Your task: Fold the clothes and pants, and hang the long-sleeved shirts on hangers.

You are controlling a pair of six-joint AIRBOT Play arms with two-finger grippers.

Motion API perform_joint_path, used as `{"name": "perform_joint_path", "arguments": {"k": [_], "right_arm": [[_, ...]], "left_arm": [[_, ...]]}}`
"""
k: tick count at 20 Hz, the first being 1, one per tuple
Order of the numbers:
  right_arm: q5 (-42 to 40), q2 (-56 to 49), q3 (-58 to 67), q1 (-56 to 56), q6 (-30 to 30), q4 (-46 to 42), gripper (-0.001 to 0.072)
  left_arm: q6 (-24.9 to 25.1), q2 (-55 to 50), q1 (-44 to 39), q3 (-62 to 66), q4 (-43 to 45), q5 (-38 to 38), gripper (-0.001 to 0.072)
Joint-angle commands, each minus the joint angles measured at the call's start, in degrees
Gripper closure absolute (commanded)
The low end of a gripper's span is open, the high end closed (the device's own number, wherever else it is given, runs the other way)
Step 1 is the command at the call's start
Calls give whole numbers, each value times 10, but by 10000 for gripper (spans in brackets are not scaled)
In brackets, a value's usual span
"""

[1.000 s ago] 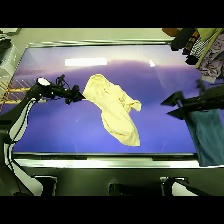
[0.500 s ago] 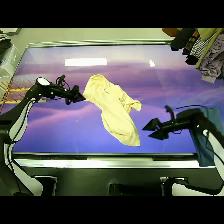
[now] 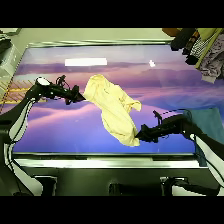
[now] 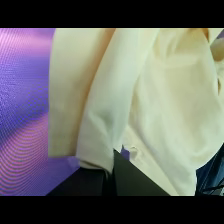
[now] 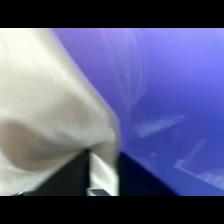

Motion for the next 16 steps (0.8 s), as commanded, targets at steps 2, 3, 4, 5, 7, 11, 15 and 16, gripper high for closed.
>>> {"name": "perform_joint_path", "arguments": {"k": [2, 3, 4, 5, 7, 11, 15, 16], "right_arm": [[17, 14, -1, 26, 23, 15, 685], [0, 32, 3, 22, 26, 13, 686], [-19, 52, 8, 14, 36, 10, 686], [-38, 81, 14, 5, 47, 6, 686], [-66, 149, 37, -21, 66, -10, 685], [-77, 285, 147, -82, 95, -46, 685], [-65, 354, 339, -90, 94, -115, 685], [-65, 361, 393, -90, 96, -140, 685]], "left_arm": [[-6, 5, 3, 0, 0, 0, 693], [-6, 12, 5, 0, 0, 1, 694], [-4, 21, 9, 0, 1, 1, 695], [-4, 33, 13, 0, 1, 1, 695], [-4, 65, 24, 0, 6, 1, 695], [-4, 170, 54, 7, 53, 2, 695], [-6, 304, 76, 85, 142, 8, 695], [-7, 337, 81, 111, 157, 18, 695]]}}
